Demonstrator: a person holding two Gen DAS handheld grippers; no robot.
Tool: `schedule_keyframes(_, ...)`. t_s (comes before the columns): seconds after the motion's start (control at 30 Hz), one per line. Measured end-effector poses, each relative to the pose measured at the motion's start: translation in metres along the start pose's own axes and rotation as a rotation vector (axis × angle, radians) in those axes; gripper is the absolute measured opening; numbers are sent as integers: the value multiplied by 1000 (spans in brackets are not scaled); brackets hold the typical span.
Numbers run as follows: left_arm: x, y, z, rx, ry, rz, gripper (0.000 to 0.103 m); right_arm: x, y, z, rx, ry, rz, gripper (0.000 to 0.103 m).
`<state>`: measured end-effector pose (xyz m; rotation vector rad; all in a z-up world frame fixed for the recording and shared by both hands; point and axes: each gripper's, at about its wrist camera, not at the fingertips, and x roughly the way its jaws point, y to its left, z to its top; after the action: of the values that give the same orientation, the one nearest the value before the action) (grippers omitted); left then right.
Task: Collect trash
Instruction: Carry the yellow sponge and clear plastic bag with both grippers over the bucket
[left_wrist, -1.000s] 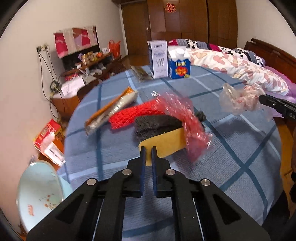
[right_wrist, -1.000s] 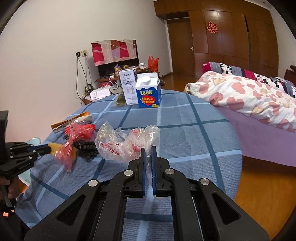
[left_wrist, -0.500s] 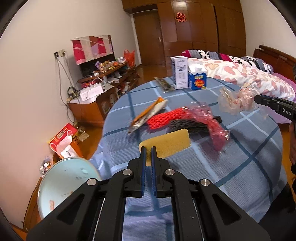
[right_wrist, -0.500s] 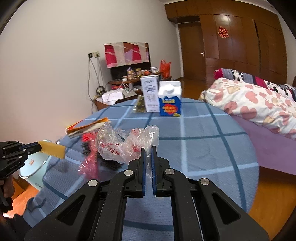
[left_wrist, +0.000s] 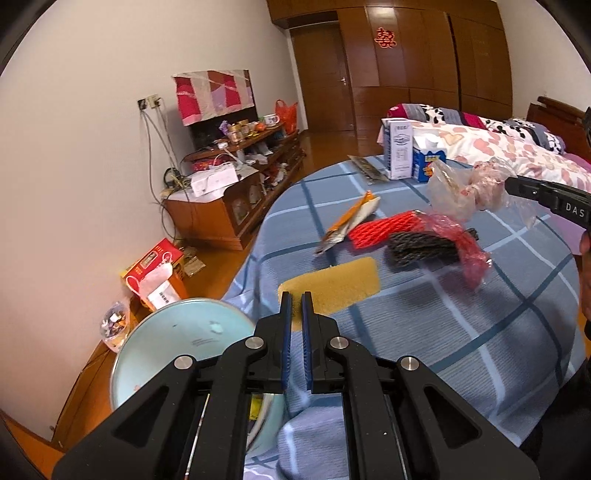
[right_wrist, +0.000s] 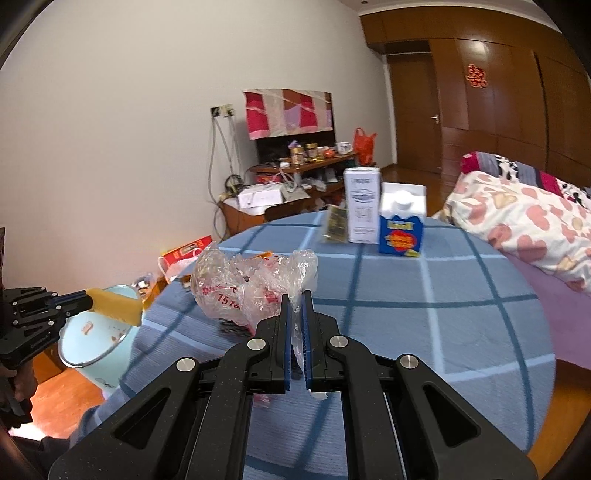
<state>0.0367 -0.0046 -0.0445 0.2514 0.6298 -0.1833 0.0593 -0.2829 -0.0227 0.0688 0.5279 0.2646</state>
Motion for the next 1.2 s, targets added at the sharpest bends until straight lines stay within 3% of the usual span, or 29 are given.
schedule_keyframes(1.2, -14, 90, -42, -110, 54, 143, 5, 64, 109, 6, -153, 79, 162, 6)
